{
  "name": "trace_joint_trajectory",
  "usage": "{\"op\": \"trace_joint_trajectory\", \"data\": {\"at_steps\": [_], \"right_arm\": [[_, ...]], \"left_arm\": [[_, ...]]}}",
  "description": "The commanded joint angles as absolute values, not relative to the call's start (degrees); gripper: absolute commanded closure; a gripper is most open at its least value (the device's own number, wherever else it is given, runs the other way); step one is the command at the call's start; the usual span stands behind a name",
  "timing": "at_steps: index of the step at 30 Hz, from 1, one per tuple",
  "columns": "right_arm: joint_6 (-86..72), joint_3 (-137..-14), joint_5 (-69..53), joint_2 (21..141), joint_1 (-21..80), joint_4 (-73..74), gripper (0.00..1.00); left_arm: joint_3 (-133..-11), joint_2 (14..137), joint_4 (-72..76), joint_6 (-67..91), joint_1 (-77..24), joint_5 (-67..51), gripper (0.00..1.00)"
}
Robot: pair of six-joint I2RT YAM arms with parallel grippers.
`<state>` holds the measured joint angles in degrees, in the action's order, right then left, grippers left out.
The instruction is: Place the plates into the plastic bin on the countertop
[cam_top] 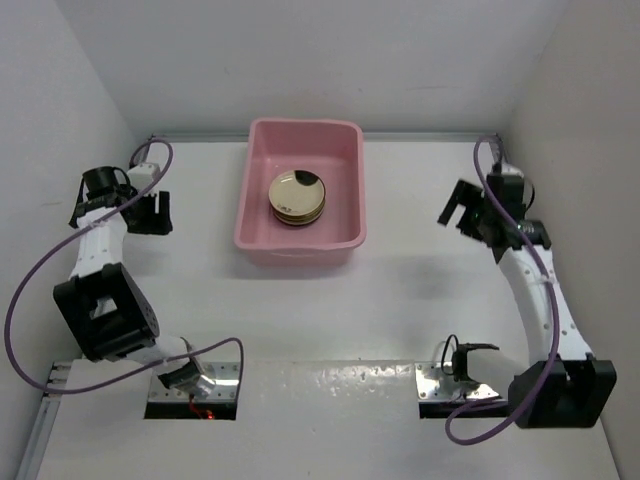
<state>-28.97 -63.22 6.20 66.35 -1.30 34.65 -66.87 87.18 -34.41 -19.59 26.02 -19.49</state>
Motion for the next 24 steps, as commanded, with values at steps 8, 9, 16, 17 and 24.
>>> {"op": "trace_joint_trajectory", "data": {"at_steps": [8,9,16,17,24], "right_arm": [[-40.96,-35.86,1.68,56.16,-2.46,31.2,0.0],[-40.96,-35.77,0.28,56.77,-2.2,31.38,0.0],[-39.73,-36.74,-2.63,58.71,-1.14,33.92,0.0],[-39.47,-37.0,-3.42,58.62,-0.97,34.27,0.0],[-35.68,-37.18,-7.47,57.13,-0.62,32.97,0.0]], "left_arm": [[-55.73,72.17,-38.06,-26.89,24.87,-12.14,0.28],[-54.33,70.33,-38.06,-26.89,24.87,-12.13,0.28],[-50.28,64.96,-38.58,-27.42,24.87,-11.07,0.28],[-49.49,64.34,-38.58,-27.42,24.87,-11.07,0.28],[-47.29,61.09,-38.58,-27.42,24.87,-11.07,0.28]]}}
